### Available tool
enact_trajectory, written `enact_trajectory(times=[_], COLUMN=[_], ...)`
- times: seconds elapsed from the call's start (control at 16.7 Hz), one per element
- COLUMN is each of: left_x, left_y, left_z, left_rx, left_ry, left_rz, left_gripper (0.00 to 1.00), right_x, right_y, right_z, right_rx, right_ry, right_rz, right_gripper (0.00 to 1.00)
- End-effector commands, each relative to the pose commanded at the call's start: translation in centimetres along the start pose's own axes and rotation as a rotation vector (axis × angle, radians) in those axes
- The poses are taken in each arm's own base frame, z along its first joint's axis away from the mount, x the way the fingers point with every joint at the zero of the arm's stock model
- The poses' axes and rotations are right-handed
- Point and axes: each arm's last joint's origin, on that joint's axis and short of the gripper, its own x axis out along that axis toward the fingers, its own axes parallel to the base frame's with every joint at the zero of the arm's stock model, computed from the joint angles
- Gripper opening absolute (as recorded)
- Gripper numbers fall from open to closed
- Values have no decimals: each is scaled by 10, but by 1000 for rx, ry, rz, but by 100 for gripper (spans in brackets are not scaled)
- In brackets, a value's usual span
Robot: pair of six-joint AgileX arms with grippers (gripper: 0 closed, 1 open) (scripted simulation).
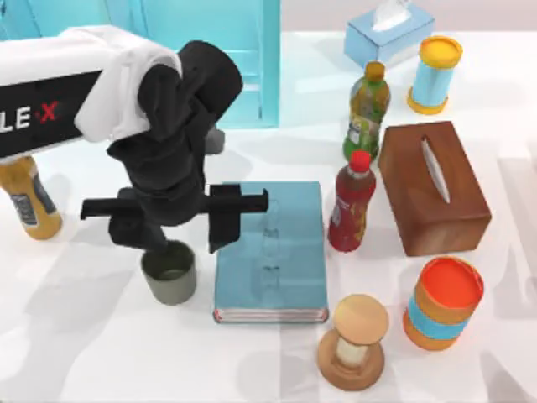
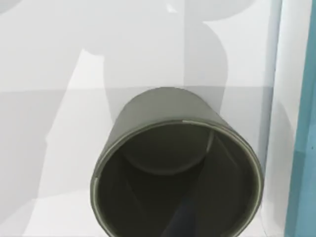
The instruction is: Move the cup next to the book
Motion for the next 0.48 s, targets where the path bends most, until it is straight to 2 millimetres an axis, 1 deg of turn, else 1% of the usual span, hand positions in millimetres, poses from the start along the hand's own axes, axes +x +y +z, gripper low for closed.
enact_trajectory(times=[0.12,0.18,0.48], left_x=[0,0,0], left_y=[0,0,0], left_z=[0,0,0], left_rx=[0,0,0], left_ry=[0,0,0], left_rz=[0,0,0], left_gripper=[98,100,100], right_x=[0,0,0], right_y=[0,0,0], right_z=[0,0,0], right_rx=[0,0,0], right_ry=[0,0,0], right_rz=[0,0,0], right_gripper=[100,100,100])
